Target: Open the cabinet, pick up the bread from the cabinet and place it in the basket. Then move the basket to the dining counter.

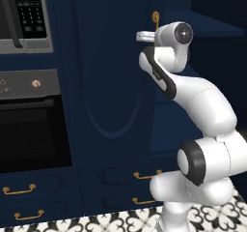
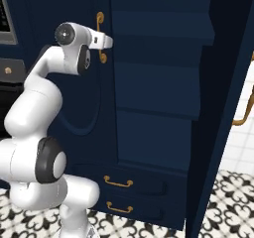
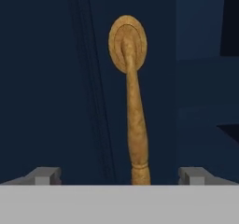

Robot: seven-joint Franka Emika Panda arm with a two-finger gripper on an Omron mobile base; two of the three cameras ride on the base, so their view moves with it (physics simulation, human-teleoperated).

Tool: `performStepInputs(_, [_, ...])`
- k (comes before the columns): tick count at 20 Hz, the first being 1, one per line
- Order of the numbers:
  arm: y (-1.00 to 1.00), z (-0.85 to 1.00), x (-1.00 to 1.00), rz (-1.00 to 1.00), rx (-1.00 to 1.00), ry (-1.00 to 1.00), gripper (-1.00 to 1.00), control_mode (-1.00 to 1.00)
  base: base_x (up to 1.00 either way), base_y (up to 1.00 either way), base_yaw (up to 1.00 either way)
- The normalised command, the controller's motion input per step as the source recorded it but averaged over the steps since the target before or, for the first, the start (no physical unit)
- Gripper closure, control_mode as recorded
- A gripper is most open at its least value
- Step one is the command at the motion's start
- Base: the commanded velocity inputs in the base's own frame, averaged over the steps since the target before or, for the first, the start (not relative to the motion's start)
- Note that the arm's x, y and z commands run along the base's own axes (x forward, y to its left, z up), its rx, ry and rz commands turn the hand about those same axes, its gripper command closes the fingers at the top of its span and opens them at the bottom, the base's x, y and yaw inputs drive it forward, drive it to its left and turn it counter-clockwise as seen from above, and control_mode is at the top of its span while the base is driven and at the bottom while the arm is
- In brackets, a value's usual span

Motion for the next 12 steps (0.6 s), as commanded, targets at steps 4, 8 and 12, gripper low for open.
performStepInputs(4, [-0.22, 0.00, 0.16, 0.04, 0.00, 0.01, -1.00, -1.00, 0.00, 0.00, 0.00])
performStepInputs(8, [-0.10, 0.00, 0.11, 0.03, 0.00, 0.00, -1.00, -1.00, 0.00, 0.00, 0.00])
performStepInputs(12, [0.00, 0.00, 0.17, 0.00, 0.00, 0.00, -1.00, -1.00, 0.00, 0.00, 0.00])
